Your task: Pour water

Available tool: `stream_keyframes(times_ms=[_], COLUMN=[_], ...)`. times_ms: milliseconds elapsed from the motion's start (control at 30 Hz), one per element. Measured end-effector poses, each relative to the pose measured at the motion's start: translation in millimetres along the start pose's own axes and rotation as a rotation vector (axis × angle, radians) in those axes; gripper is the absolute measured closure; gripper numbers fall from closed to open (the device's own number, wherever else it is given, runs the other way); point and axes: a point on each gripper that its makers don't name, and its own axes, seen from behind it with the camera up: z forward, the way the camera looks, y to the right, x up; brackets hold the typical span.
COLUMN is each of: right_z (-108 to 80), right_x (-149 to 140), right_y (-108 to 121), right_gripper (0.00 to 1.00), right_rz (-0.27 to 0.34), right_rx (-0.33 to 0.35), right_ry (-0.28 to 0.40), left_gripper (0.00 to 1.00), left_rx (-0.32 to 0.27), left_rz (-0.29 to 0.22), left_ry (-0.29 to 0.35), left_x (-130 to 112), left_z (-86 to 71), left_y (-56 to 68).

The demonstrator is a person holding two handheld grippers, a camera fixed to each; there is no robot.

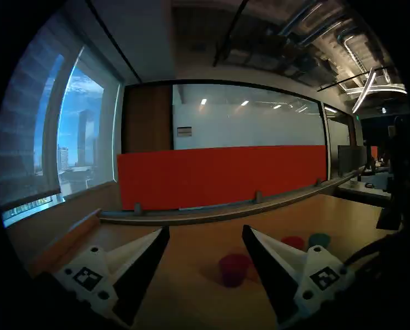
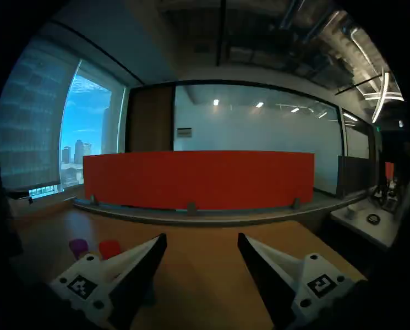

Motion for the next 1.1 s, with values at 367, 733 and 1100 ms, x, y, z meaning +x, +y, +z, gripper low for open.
stream_keyframes(times_ms=[367, 733, 1100], right_z=[6.0, 5.3, -11.1], right_x=[47, 55, 67], right_y=[5, -8, -56], right_gripper=[0.0, 0.01, 0.0], right_rz=[-0.025, -0.025, -0.032], right_rx=[0.018, 0.11, 0.394], right_ry=[-0.004, -0.017, -0.046], left_gripper=[0.02, 0.02, 0.02], left_rx=[-0.05, -0.13, -0.371], left_rz=[-0.055, -0.082, -0.094], left_ry=[-0.037, -0.059, -0.044], left_x=[45, 45, 56], left_z=[9.7, 16.1, 10.1], left_y=[3.8, 16.4, 60.5])
